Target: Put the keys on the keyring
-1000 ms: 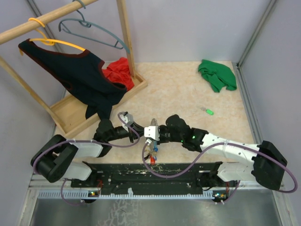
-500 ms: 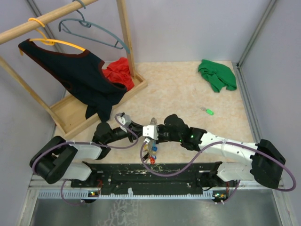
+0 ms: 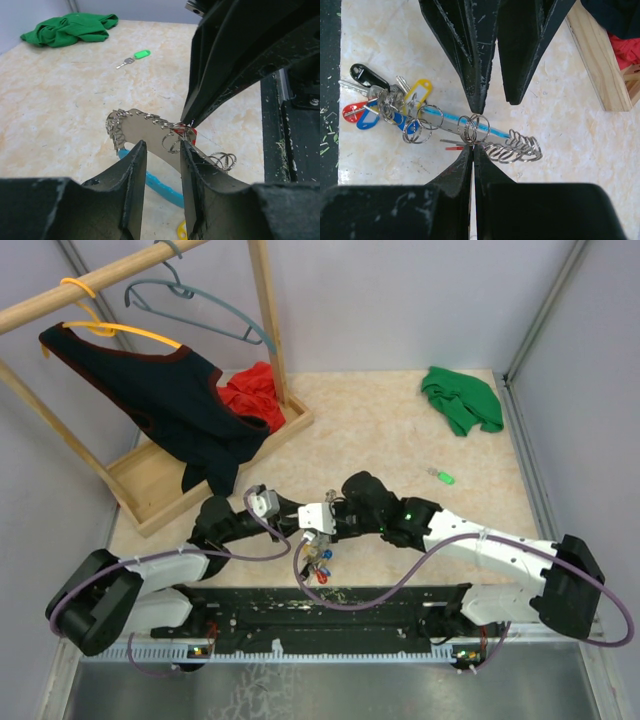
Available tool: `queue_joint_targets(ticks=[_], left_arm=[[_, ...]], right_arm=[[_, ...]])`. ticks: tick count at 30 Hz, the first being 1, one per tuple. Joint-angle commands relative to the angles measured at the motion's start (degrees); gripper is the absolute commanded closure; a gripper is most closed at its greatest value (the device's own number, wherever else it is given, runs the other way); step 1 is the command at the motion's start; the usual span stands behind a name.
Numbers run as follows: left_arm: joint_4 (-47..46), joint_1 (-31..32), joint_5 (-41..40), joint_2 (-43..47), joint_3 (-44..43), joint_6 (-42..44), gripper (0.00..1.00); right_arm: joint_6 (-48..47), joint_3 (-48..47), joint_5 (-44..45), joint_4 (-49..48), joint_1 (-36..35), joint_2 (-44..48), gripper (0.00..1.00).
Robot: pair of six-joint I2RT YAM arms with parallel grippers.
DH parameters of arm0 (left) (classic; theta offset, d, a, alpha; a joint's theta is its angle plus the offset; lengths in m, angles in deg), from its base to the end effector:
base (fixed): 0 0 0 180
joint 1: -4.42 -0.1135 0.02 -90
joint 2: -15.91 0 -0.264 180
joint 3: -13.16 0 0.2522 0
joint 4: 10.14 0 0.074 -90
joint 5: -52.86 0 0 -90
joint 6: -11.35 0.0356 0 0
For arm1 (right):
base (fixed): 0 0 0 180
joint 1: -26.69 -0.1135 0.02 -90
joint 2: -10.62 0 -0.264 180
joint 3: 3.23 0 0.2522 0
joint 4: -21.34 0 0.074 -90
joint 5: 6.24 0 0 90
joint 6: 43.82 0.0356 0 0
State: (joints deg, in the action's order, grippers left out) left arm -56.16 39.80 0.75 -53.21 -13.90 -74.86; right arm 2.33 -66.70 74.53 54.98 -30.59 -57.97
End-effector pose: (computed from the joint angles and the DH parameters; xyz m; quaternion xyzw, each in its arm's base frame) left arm 0.1626 -0.1423 0.1983 0.4399 0.5284 -0.4014 0.6051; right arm 0.1357 0.2218 0.2684 -0.7163 0.5440 0.1224 0.4196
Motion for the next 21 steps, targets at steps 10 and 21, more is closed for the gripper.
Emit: queue_joint_targets(ticks=[10,21], left_arm=[[7.4,0.0,13.3,-2.3,-6.3,2.8,0.62],[7.9,0.0,14.1,-7.2,-9.5,1.1,0.65]], right_arm=[[-2.6,-6.1,-0.1,3.5,-0.9,-1.6,1.00],[-2.5,-6.2,-0.7,3.2,-0.9,-1.8,1.00]])
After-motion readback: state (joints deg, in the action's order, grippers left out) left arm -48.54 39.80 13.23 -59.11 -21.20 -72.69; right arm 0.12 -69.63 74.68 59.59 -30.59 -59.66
